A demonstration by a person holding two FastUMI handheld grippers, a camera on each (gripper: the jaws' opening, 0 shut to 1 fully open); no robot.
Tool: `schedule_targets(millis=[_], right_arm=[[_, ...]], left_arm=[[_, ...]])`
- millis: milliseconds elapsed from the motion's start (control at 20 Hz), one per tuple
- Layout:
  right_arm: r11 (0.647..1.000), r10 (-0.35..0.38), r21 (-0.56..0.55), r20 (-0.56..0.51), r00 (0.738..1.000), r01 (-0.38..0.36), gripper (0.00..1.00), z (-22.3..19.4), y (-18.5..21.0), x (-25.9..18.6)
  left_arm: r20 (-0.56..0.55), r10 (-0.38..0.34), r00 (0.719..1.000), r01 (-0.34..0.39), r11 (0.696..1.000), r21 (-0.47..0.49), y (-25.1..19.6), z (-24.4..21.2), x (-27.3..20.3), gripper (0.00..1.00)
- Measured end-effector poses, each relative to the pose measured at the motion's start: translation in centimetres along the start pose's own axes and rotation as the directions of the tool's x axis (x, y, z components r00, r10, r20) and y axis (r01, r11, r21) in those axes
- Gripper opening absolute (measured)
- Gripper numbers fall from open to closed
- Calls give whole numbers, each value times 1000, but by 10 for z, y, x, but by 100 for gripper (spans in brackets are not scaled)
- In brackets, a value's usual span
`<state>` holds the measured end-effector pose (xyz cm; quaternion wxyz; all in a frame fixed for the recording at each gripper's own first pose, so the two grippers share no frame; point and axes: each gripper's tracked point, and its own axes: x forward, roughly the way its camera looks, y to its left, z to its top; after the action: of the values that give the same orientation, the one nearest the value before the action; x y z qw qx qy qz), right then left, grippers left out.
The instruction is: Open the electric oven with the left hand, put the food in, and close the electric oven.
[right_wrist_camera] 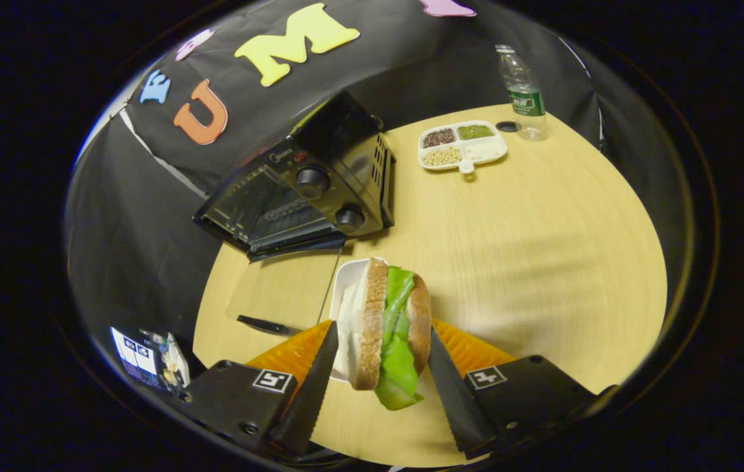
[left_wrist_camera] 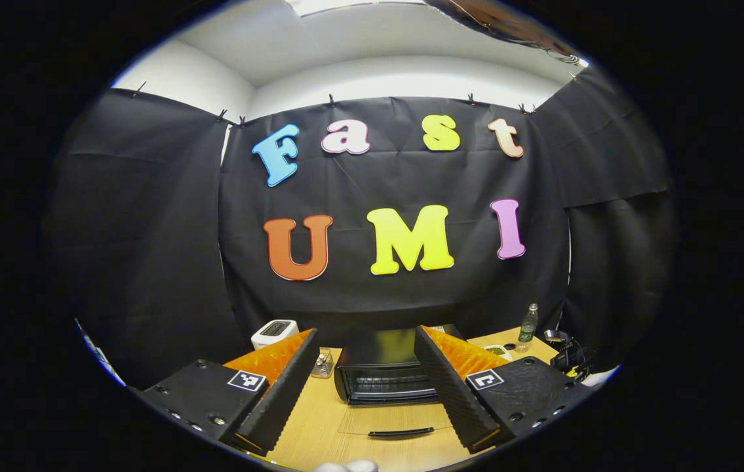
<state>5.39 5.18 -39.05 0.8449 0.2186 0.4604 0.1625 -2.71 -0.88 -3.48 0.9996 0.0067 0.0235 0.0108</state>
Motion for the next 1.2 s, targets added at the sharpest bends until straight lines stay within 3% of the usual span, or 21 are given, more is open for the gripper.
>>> schedule_targets(millis=[200, 300, 600, 700, 750, 900, 1050, 1100, 1200], right_arm=[[996, 34, 85, -42, 999, -31, 59, 2, -2, -1], [995, 47, 85, -50, 998, -43, 58, 2, -2, -1], [996, 77, 50, -62, 995, -74, 36, -2, 10, 0], [996, 75, 62, -57, 996, -71, 38, -3, 10, -1], [995, 74, 63, -53, 996, -71, 34, -2, 11, -2], [996, 66, 66, -19, 998, -64, 34, 6, 17, -15], [996, 77, 53, 19, 997, -78, 37, 20, 32, -33], [995, 82, 50, 36, 996, -83, 33, 25, 39, -40], [990, 118, 66, 68, 991, -122, 37, 35, 61, -48]], left_arm=[[-21, -12, 1000, 12, 1000, 5, -6, -5, 4, 95], [-27, -22, 999, 22, 1000, 3, -11, -8, 6, 95], [-39, -41, 998, 41, 999, -3, -15, -14, 7, 95], [-39, -45, 998, 45, 999, -3, -15, -16, 7, 95], [-43, -46, 998, 46, 999, -4, -15, -16, 7, 95], [-44, -45, 998, 45, 999, 0, -13, -19, 7, 95], [-33, -42, 999, 42, 999, -3, -12, -17, 8, 95], [-29, -36, 999, 36, 999, -5, -10, -17, 7, 95], [-15, -17, 1000, 17, 1000, -11, 1, -11, 4, 95]])
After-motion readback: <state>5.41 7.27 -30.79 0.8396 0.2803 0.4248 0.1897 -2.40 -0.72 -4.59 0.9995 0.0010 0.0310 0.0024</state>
